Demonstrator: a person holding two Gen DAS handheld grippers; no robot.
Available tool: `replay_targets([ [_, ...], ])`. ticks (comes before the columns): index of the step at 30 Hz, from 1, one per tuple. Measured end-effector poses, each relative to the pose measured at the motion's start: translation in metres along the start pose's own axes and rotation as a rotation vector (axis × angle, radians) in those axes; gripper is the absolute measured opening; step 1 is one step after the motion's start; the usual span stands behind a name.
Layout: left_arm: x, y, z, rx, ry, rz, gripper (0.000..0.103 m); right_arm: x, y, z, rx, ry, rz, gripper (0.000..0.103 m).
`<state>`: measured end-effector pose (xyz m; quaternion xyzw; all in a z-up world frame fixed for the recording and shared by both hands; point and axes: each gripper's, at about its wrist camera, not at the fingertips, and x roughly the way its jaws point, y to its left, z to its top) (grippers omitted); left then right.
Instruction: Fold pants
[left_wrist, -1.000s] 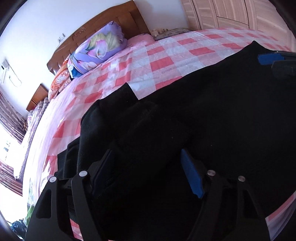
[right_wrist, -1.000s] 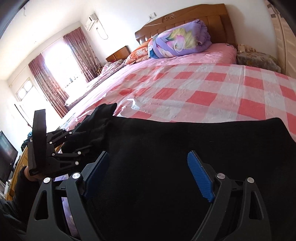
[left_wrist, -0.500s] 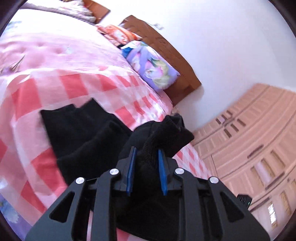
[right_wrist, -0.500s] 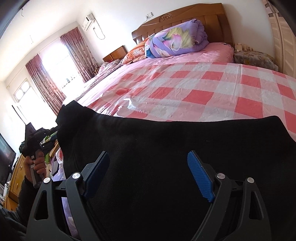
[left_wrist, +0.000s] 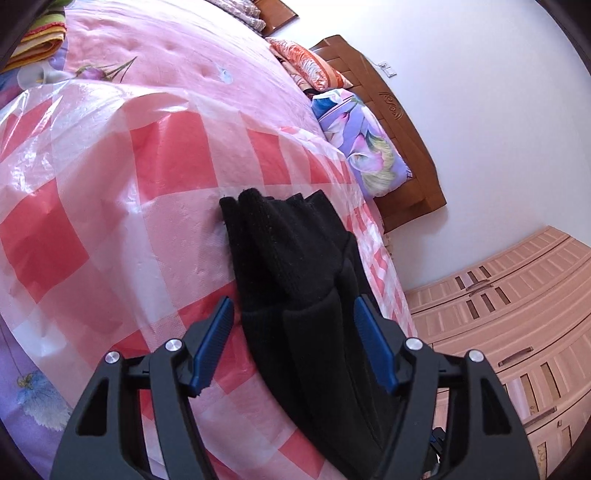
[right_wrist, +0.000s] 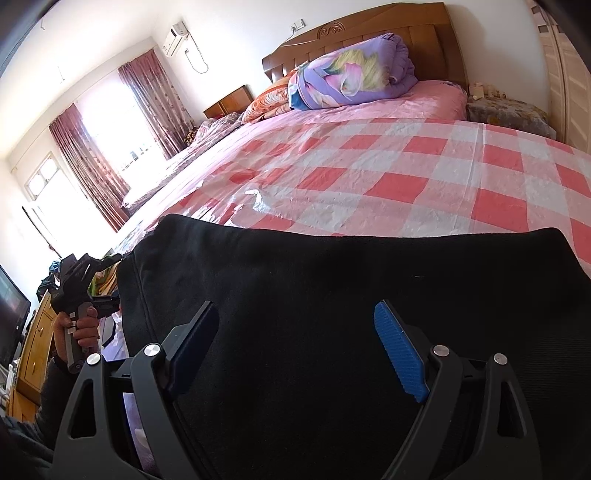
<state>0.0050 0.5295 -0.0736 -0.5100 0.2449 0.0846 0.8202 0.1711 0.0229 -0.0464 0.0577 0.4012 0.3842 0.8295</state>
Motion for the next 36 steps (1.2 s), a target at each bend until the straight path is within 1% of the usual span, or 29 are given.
replay_targets([
  [2, 0.005, 0.01, 0.0, -0.04, 0.01, -0.024, 0.074, 0.0, -0.001, 0.0, 0.003, 0.001, 0.003, 0.084],
  [6, -0.001, 0.015, 0.003, -0.09, 0.009, -0.077, 0.074, 0.0, -0.001, 0.0, 0.002, 0.001, 0.001, 0.084],
  [7, -0.005, 0.013, 0.002, -0.094, 0.002, -0.086, 0.074, 0.0, 0.002, 0.0, -0.004, 0.006, -0.026, 0.084],
  [8, -0.009, 0.009, 0.001, -0.078, -0.007, -0.075, 0.074, -0.001, 0.01, -0.001, -0.023, 0.016, -0.054, 0.084],
  [9, -0.012, 0.004, 0.001, -0.053, -0.012, -0.063, 0.074, 0.0, 0.021, -0.003, -0.056, 0.029, -0.051, 0.084],
  [10, -0.015, -0.003, -0.003, -0.023, -0.018, -0.037, 0.074, 0.001, 0.034, -0.007, -0.098, 0.044, -0.036, 0.084],
  [11, -0.021, -0.011, -0.011, 0.007, -0.054, 0.034, 0.073, 0.004, 0.053, -0.012, -0.165, 0.066, -0.037, 0.084],
  [12, -0.03, -0.023, -0.021, 0.066, -0.106, 0.093, 0.073, 0.007, 0.068, -0.016, -0.221, 0.082, -0.052, 0.084],
  [13, -0.035, -0.038, -0.029, 0.141, -0.126, 0.102, 0.074, 0.013, 0.089, -0.024, -0.307, 0.108, -0.086, 0.084],
  [14, -0.037, -0.054, -0.04, 0.225, -0.128, 0.107, 0.074, 0.018, 0.106, -0.033, -0.384, 0.133, -0.121, 0.084],
  [15, -0.035, -0.07, -0.05, 0.296, -0.122, 0.112, 0.075, 0.023, 0.12, -0.042, -0.454, 0.154, -0.155, 0.084],
  [16, -0.027, -0.088, -0.063, 0.39, -0.09, 0.11, 0.077, 0.03, 0.134, -0.055, -0.534, 0.182, -0.196, 0.085],
  [17, -0.019, -0.099, -0.073, 0.449, -0.059, 0.107, 0.078, 0.035, 0.141, -0.065, -0.587, 0.202, -0.227, 0.085],
  [18, -0.008, -0.111, -0.084, 0.52, -0.026, 0.108, 0.078, 0.033, 0.145, -0.071, -0.613, 0.177, -0.241, 0.086],
  [19, 0.004, -0.12, -0.096, 0.578, 0.003, 0.119, 0.078, 0.032, 0.145, -0.075, -0.609, 0.185, -0.237, 0.086],
  [20, 0.018, -0.127, -0.107, 0.629, 0.049, 0.146, 0.078, 0.033, 0.141, -0.079, -0.589, 0.217, -0.233, 0.086],
  [22, 0.041, -0.126, -0.122, 0.677, 0.118, 0.199, 0.078, 0.028, 0.127, -0.08, -0.521, 0.228, -0.198, 0.086],
  [23, 0.049, -0.122, -0.128, 0.691, 0.131, 0.229, 0.079, 0.025, 0.121, -0.08, -0.486, 0.235, -0.181, 0.087],
  [24, 0.053, -0.119, -0.133, 0.724, 0.125, 0.253, 0.082, 0.021, 0.115, -0.082, -0.466, 0.239, -0.175, 0.087],
  [26, 0.057, -0.121, -0.146, 0.822, 0.122, 0.294, 0.087, 0.011, 0.114, -0.083, -0.462, 0.234, -0.193, 0.087],
  [28, 0.06, -0.128, -0.155, 0.899, 0.119, 0.361, 0.088, 0.0, 0.109, -0.083, -0.448, 0.205, -0.221, 0.087],
  [29, 0.058, -0.133, -0.159, 0.918, 0.115, 0.372, 0.089, -0.005, 0.102, -0.084, -0.421, 0.198, -0.224, 0.087],
  [30, 0.057, -0.137, -0.16, 0.925, 0.12, 0.355, 0.089, -0.007, 0.094, -0.084, -0.39, 0.205, -0.22, 0.088],
  [31, 0.054, -0.142, -0.163, 0.927, 0.133, 0.31, 0.09, -0.008, 0.081, -0.086, -0.34, 0.225, -0.2, 0.09],
  [32, 0.053, -0.145, -0.168, 0.929, 0.146, 0.278, 0.092, -0.012, 0.072, -0.089, -0.317, 0.22, -0.171, 0.091],
  [33, 0.055, -0.146, -0.172, 0.934, 0.155, 0.278, 0.095, -0.019, 0.068, -0.092, -0.319, 0.224, -0.15, 0.091],
  [34, 0.06, -0.147, -0.179, 0.952, 0.167, 0.296, 0.096, -0.024, 0.067, -0.094, -0.331, 0.242, -0.148, 0.091],
  [35, 0.065, -0.147, -0.186, 0.986, 0.156, 0.326, 0.101, -0.029, 0.066, -0.093, -0.335, 0.256, -0.154, 0.091],
  [36, 0.069, -0.149, -0.191, 1.011, 0.133, 0.346, 0.101, -0.036, 0.061, -0.091, -0.325, 0.253, -0.166, 0.091],
])
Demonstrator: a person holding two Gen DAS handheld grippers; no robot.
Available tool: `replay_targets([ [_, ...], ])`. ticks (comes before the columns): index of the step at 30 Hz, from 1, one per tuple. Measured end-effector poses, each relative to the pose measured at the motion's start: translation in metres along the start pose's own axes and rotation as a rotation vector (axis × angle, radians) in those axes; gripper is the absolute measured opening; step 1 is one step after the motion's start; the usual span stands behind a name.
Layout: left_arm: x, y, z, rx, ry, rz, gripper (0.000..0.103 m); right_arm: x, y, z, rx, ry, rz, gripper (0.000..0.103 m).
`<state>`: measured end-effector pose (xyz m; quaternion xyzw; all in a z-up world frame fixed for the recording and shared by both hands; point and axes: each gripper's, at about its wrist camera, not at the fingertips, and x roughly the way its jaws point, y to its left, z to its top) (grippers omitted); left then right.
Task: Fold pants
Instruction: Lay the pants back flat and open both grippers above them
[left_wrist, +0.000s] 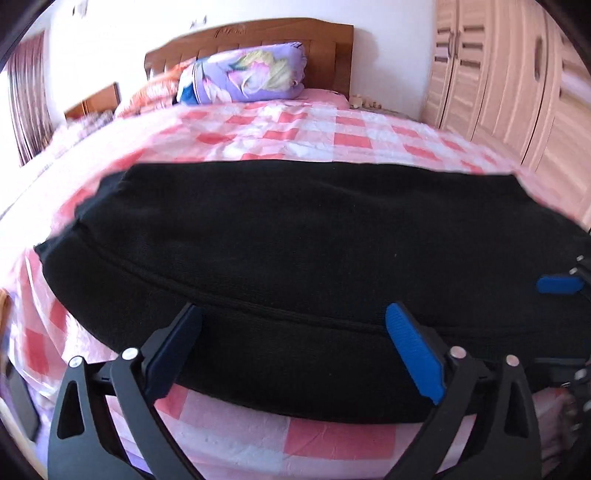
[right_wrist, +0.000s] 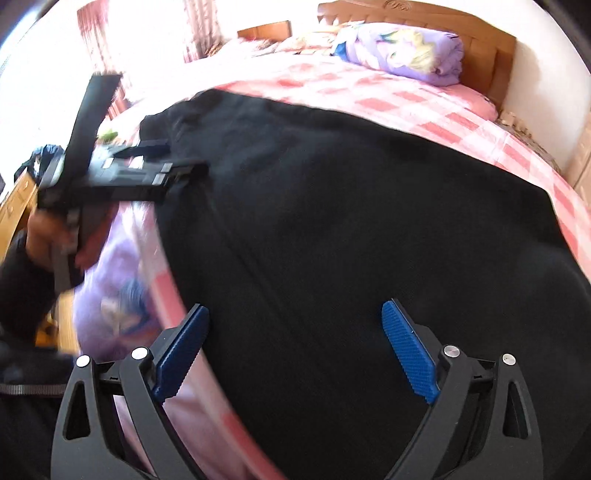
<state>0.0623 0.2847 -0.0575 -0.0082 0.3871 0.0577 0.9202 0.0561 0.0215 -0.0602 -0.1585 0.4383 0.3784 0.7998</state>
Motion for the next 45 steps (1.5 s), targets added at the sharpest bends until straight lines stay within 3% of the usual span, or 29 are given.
replay_targets([
  [3, 0.002, -0.002, 0.006, -0.02, 0.035, 0.017, 0.101, -0.023, -0.041, -0.011, 0.141, -0.059, -0.114, 0.091],
  [6, -0.011, -0.018, 0.012, 0.035, 0.002, -0.001, 0.101, -0.022, -0.087, -0.033, 0.274, 0.011, -0.226, 0.092],
  [8, -0.018, -0.04, 0.013, 0.11, -0.03, 0.012, 0.101, -0.034, -0.089, -0.048, 0.244, 0.0, -0.172, 0.092],
  [11, -0.005, -0.077, 0.015, 0.229, 0.018, 0.033, 0.101, -0.052, -0.093, -0.063, 0.254, 0.026, -0.157, 0.092],
  [13, -0.006, -0.104, 0.021, 0.309, -0.009, 0.049, 0.101, -0.068, -0.108, -0.071, 0.314, -0.005, -0.213, 0.092],
  [16, -0.019, -0.151, 0.042, 0.411, -0.078, -0.026, 0.101, -0.074, -0.145, -0.078, 0.455, -0.06, -0.282, 0.092],
  [18, -0.021, -0.189, 0.061, 0.48, -0.11, -0.071, 0.101, -0.065, -0.164, -0.083, 0.507, -0.03, -0.35, 0.093],
  [20, -0.01, -0.237, 0.083, 0.535, -0.104, -0.174, 0.101, -0.064, -0.156, -0.086, 0.435, -0.011, -0.369, 0.093],
  [22, 0.02, -0.283, 0.105, 0.54, -0.01, -0.268, 0.101, -0.071, -0.152, -0.096, 0.428, 0.0, -0.351, 0.093],
  [26, 0.076, -0.353, 0.119, 0.577, 0.114, -0.36, 0.101, -0.094, -0.15, -0.13, 0.454, -0.051, -0.302, 0.093],
  [29, 0.095, -0.374, 0.116, 0.562, 0.077, -0.39, 0.102, -0.105, -0.142, -0.141, 0.451, -0.066, -0.303, 0.093],
  [32, 0.1, -0.381, 0.117, 0.531, 0.087, -0.407, 0.102, -0.117, -0.139, -0.137, 0.466, -0.086, -0.397, 0.093],
  [35, 0.092, -0.386, 0.115, 0.535, 0.052, -0.377, 0.102, -0.124, -0.15, -0.148, 0.526, -0.116, -0.428, 0.093],
  [37, 0.076, -0.391, 0.112, 0.52, 0.012, -0.398, 0.101, -0.122, -0.157, -0.162, 0.54, -0.122, -0.399, 0.093],
  [41, 0.053, -0.436, 0.101, 0.631, -0.027, -0.442, 0.101, -0.136, -0.148, -0.166, 0.546, -0.134, -0.385, 0.093],
  [43, 0.057, -0.467, 0.088, 0.728, -0.016, -0.396, 0.102, -0.152, -0.145, -0.172, 0.57, -0.179, -0.411, 0.093],
  [45, 0.059, -0.48, 0.09, 0.726, -0.028, -0.372, 0.102, -0.162, -0.149, -0.185, 0.61, -0.208, -0.431, 0.093],
])
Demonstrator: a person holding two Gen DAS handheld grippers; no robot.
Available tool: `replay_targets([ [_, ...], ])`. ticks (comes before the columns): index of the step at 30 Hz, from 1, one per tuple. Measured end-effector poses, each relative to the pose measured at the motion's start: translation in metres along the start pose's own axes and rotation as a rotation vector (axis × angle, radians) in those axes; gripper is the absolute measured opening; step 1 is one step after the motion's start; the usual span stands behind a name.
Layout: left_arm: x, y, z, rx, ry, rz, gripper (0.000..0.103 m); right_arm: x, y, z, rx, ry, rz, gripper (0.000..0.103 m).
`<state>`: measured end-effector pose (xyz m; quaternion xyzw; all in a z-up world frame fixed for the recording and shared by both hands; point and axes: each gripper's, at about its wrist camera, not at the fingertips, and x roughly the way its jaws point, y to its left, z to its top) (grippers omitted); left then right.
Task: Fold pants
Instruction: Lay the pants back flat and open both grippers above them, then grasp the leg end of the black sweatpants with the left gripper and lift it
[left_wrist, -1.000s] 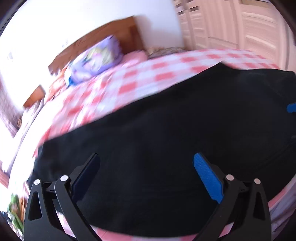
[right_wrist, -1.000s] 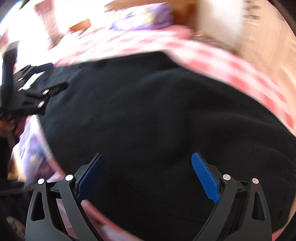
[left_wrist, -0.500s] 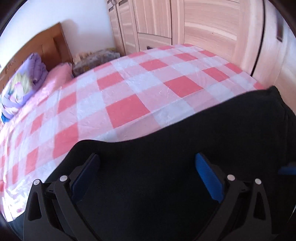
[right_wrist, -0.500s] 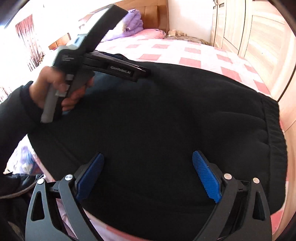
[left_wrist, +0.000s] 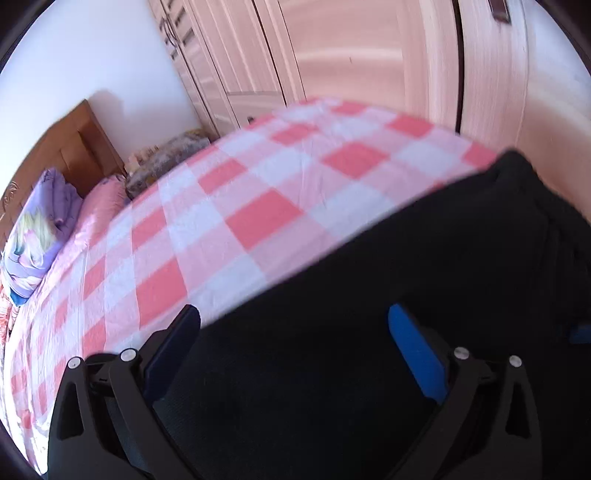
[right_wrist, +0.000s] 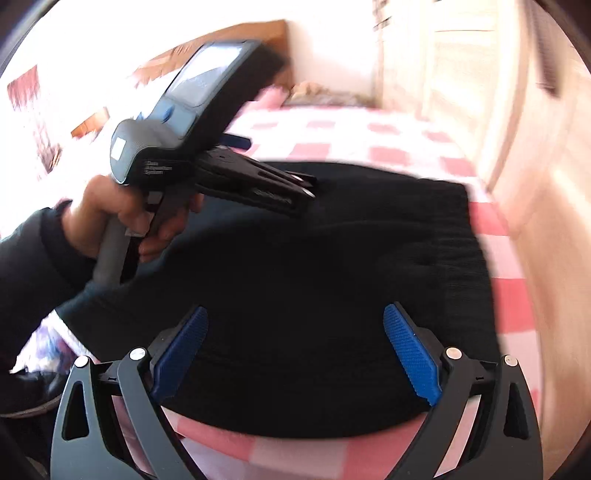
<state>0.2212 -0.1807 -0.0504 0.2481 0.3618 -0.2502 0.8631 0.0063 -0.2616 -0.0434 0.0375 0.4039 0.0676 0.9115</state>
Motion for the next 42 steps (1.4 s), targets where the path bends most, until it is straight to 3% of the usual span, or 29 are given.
replay_targets([
  [1, 0.002, 0.001, 0.008, -0.023, 0.019, -0.017, 0.102, 0.002, -0.011, -0.005, 0.032, 0.008, 0.012, 0.093],
  [4, -0.01, -0.001, 0.025, -0.067, -0.045, -0.066, 0.101, -0.001, -0.016, -0.015, 0.047, -0.027, 0.05, 0.093],
  [7, -0.005, -0.027, 0.04, -0.005, -0.046, -0.065, 0.101, -0.007, -0.01, -0.02, 0.05, -0.03, 0.03, 0.093],
  [11, 0.021, -0.05, 0.047, 0.051, -0.063, 0.039, 0.102, -0.01, -0.014, -0.028, 0.065, -0.048, 0.047, 0.093],
  [15, 0.036, -0.027, 0.055, -0.079, -0.006, -0.049, 0.102, -0.011, -0.034, -0.028, 0.054, -0.036, 0.04, 0.093],
  [18, 0.004, -0.014, 0.048, -0.118, -0.123, 0.035, 0.101, -0.01, -0.031, -0.023, 0.05, -0.033, 0.022, 0.093],
  [21, -0.05, 0.015, 0.027, -0.173, -0.218, 0.028, 0.101, -0.008, -0.022, -0.016, 0.07, -0.016, -0.036, 0.093],
  [24, -0.103, 0.059, -0.021, -0.267, -0.255, 0.024, 0.101, -0.009, -0.006, -0.005, 0.1, -0.02, -0.111, 0.093],
  [28, -0.157, 0.13, -0.128, -0.414, -0.221, 0.121, 0.101, 0.002, 0.027, 0.02, 0.083, -0.067, 0.001, 0.093],
  [31, -0.195, 0.186, -0.223, -0.605, -0.177, 0.218, 0.101, 0.036, 0.09, 0.048, -0.06, -0.008, 0.09, 0.094],
  [37, -0.282, 0.284, -0.416, -1.083, -0.193, 0.336, 0.101, 0.088, 0.246, 0.075, -0.376, 0.077, 0.272, 0.094],
  [39, -0.3, 0.311, -0.466, -1.245, -0.194, 0.324, 0.101, 0.102, 0.286, 0.076, -0.447, 0.095, 0.31, 0.094],
  [42, -0.325, 0.346, -0.525, -1.449, -0.31, 0.194, 0.101, 0.112, 0.33, 0.069, -0.492, 0.124, 0.36, 0.094],
])
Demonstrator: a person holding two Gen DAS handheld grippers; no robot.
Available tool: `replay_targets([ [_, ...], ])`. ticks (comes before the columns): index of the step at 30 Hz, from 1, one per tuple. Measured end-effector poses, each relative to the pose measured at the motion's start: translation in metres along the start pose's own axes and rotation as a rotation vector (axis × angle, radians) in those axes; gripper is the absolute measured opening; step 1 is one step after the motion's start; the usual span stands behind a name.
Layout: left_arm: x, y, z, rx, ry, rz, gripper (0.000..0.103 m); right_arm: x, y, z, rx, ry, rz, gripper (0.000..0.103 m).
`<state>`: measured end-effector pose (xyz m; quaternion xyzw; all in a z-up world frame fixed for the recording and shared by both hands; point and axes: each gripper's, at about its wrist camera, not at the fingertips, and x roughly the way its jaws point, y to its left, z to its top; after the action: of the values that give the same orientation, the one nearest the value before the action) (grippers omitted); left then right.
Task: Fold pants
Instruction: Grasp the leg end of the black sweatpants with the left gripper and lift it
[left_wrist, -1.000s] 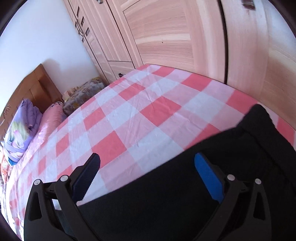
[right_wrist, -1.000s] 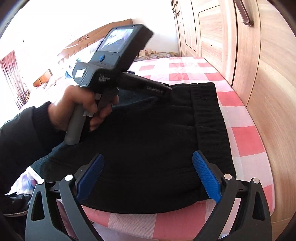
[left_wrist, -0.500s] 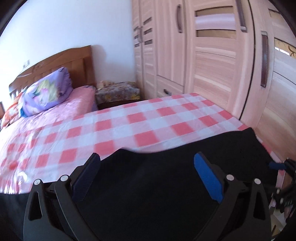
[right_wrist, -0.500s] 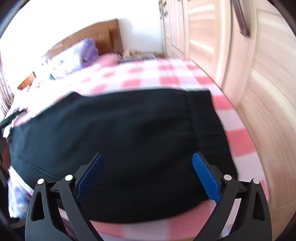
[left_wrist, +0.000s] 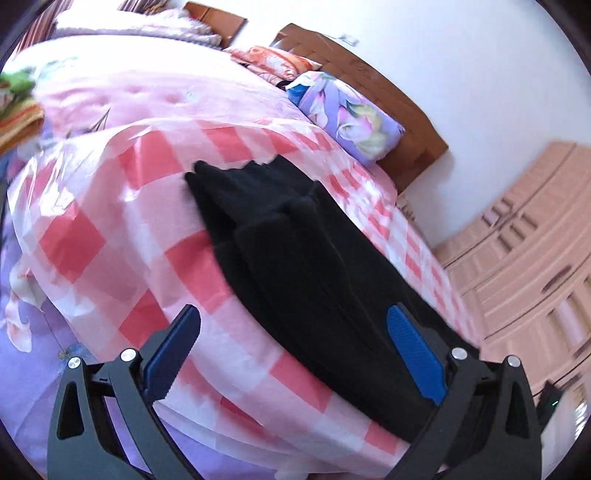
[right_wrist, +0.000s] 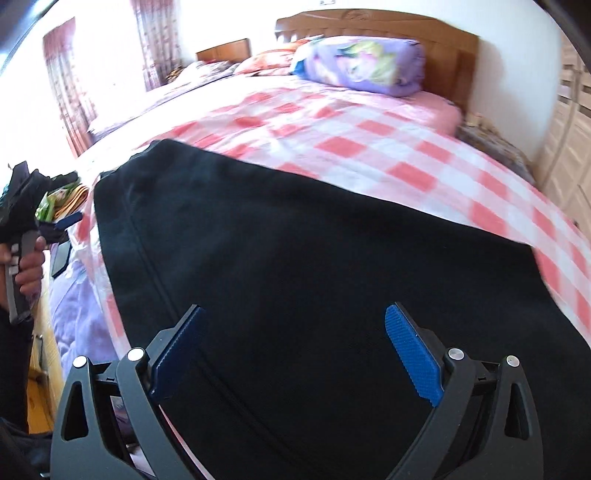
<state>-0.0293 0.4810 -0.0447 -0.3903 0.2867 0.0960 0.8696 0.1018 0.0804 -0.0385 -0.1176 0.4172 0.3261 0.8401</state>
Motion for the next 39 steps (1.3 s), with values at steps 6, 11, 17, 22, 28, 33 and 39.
replay_targets([
  [6, 0.021, 0.034, 0.039, -0.144, 0.027, -0.123, 0.101, 0.037, 0.017, 0.004, 0.003, 0.057, 0.011, 0.095],
  [11, 0.056, 0.025, 0.043, -0.175, 0.098, -0.166, 0.101, 0.034, 0.008, 0.001, 0.048, 0.027, 0.054, 0.096],
  [17, 0.06, 0.024, 0.038, -0.197, 0.116, -0.231, 0.101, 0.036, 0.012, 0.002, 0.033, 0.022, 0.045, 0.098],
  [22, 0.072, 0.027, 0.033, -0.218, 0.177, -0.301, 0.101, 0.035, 0.007, 0.002, 0.049, 0.012, 0.065, 0.098],
  [28, 0.079, 0.031, 0.03, -0.26, 0.157, -0.437, 0.101, 0.036, 0.008, 0.002, 0.044, 0.011, 0.06, 0.098],
  [33, 0.086, 0.048, 0.031, -0.374, 0.107, -0.489, 0.088, 0.037, 0.006, 0.001, 0.049, 0.007, 0.063, 0.098],
  [39, 0.093, 0.047, 0.019, -0.317, 0.164, -0.416, 0.029, 0.038, 0.008, 0.001, 0.039, 0.008, 0.053, 0.098],
])
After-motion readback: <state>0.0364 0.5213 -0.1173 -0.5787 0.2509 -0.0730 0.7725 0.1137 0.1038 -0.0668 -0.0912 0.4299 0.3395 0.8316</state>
